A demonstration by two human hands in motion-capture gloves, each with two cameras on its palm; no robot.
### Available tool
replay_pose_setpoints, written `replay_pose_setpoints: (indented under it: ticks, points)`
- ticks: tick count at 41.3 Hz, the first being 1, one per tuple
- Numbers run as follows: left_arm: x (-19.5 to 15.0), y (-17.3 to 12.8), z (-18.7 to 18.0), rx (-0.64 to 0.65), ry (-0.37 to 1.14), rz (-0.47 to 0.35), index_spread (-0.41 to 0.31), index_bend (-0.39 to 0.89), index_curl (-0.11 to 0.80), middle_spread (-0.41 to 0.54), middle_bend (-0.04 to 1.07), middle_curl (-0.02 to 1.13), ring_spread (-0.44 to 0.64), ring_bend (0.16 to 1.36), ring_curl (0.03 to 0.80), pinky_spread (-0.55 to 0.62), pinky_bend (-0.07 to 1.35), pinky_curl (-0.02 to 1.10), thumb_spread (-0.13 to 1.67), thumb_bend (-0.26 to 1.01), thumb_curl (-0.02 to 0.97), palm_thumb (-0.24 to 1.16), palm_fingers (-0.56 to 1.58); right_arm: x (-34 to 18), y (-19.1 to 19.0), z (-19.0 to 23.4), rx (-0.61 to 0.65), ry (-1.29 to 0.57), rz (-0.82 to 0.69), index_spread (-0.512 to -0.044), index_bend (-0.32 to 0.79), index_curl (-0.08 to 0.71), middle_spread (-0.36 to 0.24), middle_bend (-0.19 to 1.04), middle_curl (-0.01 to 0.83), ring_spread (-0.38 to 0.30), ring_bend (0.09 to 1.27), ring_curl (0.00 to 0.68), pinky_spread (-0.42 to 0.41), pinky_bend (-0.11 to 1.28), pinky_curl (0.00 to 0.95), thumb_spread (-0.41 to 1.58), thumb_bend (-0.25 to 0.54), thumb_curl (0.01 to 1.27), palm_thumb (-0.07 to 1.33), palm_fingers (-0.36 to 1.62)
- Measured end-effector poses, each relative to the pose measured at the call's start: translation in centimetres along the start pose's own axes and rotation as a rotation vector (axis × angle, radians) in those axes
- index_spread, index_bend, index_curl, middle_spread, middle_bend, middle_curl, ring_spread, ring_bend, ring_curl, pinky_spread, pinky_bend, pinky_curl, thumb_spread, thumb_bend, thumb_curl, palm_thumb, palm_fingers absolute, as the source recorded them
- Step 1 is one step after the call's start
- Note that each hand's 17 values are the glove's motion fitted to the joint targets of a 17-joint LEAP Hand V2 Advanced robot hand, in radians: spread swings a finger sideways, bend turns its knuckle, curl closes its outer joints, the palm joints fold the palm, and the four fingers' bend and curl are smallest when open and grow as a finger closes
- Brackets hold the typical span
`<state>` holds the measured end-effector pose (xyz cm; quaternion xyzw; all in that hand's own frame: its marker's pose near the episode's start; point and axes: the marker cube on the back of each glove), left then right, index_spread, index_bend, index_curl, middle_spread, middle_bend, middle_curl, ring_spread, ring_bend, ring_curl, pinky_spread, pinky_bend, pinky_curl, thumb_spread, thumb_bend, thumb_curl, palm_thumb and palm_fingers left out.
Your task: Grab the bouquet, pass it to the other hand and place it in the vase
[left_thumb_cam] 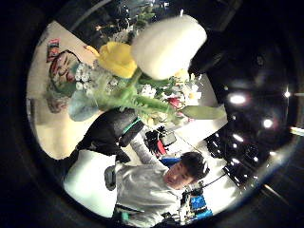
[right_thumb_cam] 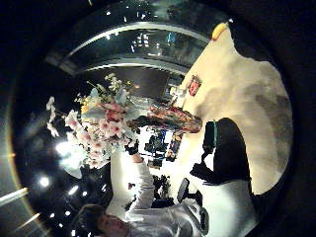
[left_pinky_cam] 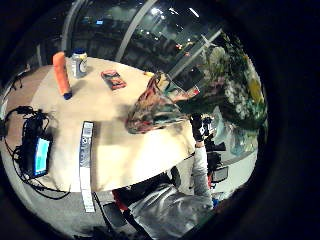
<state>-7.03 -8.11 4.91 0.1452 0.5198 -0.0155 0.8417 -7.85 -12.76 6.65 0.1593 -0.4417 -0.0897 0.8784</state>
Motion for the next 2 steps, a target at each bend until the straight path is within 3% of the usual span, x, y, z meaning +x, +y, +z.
replay_pose_setpoints:
  ticks: [2]
  points:
    - [-0.35,0.07,0.09,-0.003,0.006,0.0,0.163,0.09,0.17,0.472,0.17,0.24,0.55,0.44,0.246,0.51,0.27,0.3,0.84,-0.04,0.385,0.38,-0.18,-0.06,0.1,0.14,-0.014,-0.013,0.006,-0.258,0.18,0.398,-0.054,0.21,0.4,-0.005,0.19,0.308,0.255,0.16,0.275,1.05,-0.014,0.53,0.89,0.61]
